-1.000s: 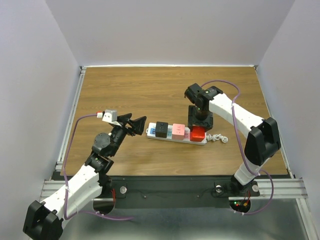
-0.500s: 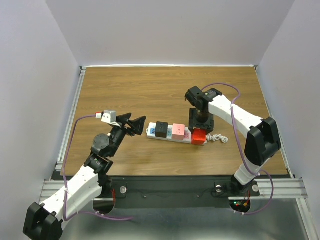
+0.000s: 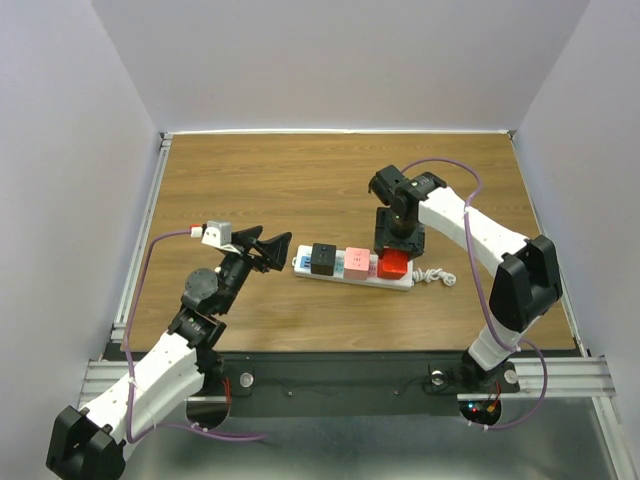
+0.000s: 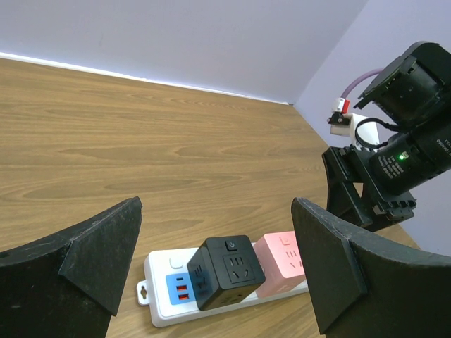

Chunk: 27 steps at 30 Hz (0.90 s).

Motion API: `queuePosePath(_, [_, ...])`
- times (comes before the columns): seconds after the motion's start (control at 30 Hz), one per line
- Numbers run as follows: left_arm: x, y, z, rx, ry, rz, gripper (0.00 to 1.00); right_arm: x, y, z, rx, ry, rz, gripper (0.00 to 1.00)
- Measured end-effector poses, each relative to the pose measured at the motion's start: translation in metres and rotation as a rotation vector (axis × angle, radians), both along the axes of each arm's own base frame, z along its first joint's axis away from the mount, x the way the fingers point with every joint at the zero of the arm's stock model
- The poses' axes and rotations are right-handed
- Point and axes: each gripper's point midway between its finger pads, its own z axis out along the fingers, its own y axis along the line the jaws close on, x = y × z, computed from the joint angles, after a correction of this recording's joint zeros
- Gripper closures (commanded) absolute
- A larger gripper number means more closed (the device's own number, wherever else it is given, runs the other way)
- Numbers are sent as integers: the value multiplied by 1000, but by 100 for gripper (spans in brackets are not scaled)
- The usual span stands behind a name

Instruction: Insert the plug

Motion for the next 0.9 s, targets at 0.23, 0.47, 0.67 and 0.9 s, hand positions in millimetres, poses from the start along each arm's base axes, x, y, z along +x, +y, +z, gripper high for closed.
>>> queuePosePath(0.23, [0,0,0,0,0,0,1,2,-1,0,-8,-11,-2,99])
queuePosePath(0.47, [0,0,0,0,0,0,1,3,-2,0,-11,-11,-4,100])
queuePosePath(0.67, [-2,1,2,-5,-9,0,1,-3,-6,-9,-32,9,-6,99])
queuePosePath(0.9, [-2,1,-3,0,0,0,1,0,-6,-9,-33,-2,-13,100])
